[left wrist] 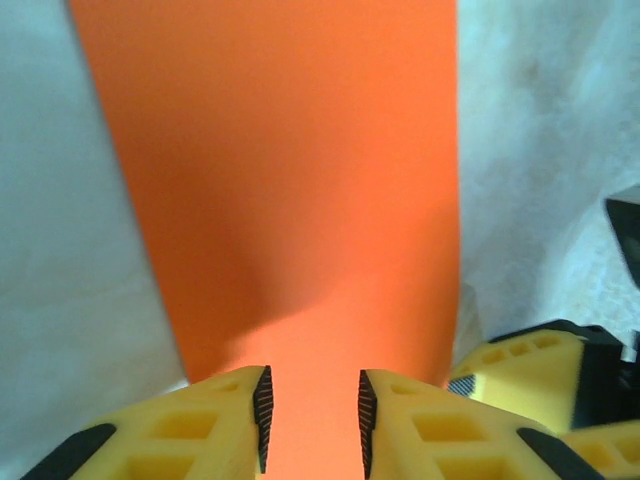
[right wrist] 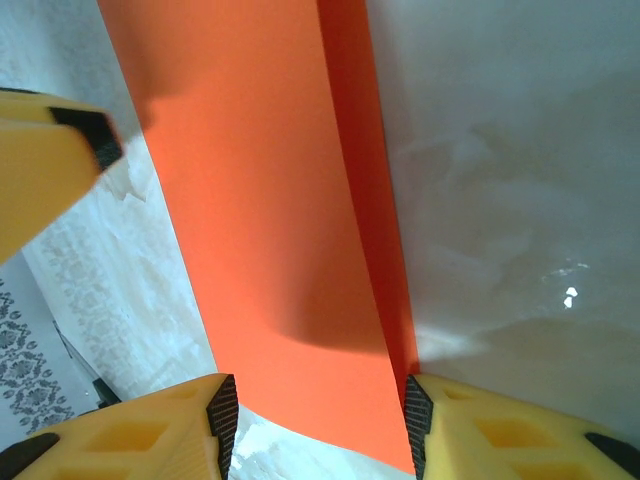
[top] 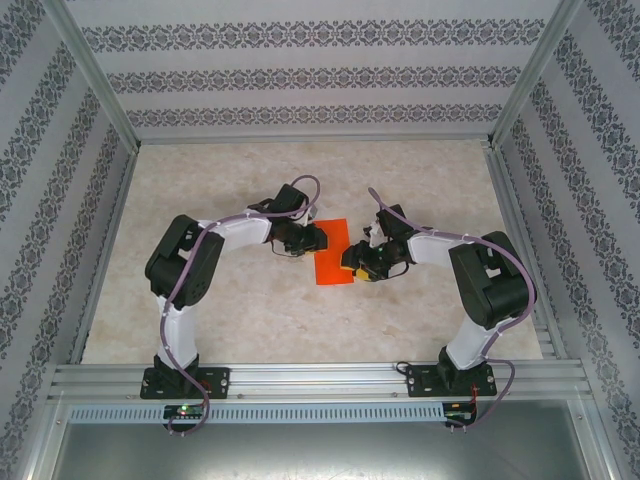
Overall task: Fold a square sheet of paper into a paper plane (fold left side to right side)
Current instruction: Fold the triangle a second time at the center of the table.
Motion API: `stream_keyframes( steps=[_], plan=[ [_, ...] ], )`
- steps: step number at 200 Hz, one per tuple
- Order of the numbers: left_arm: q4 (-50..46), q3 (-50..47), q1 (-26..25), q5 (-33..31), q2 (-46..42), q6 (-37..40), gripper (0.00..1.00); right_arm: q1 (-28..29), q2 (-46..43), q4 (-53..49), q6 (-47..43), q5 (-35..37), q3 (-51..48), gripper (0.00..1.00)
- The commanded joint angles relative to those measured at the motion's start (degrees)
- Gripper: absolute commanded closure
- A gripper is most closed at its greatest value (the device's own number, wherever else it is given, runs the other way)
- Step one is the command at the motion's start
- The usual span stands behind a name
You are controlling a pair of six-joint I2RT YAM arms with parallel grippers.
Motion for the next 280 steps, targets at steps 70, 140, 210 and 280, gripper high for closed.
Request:
stream_keyframes(
  steps=[70, 140, 210, 280],
  plan=[
    [-1.39, -6.62, 0.23, -11.44, -18.05, 7.08, 0.48, -0.90, -0.76, 6.20, 1.77, -3.21, 0.24, 0.50],
    [4.25, -19.42, -5.01, -16.40, -31.76, 13.88, 0.40, -3.08, 3.99, 5.44, 3.91, -6.52, 6.70, 0.50],
    [-2.09, -13.29, -22.18, -31.66, -25.94, 17.92, 0.31, -4.09, 7.41, 1.46, 4.42, -7.10, 13.98, 0.51],
    [-11.60, 0.70, -30.16, -44.53, -11.16, 18.92, 0.23, -3.77, 7.28, 3.57, 6.64, -7.47, 13.56, 0.51]
  ],
)
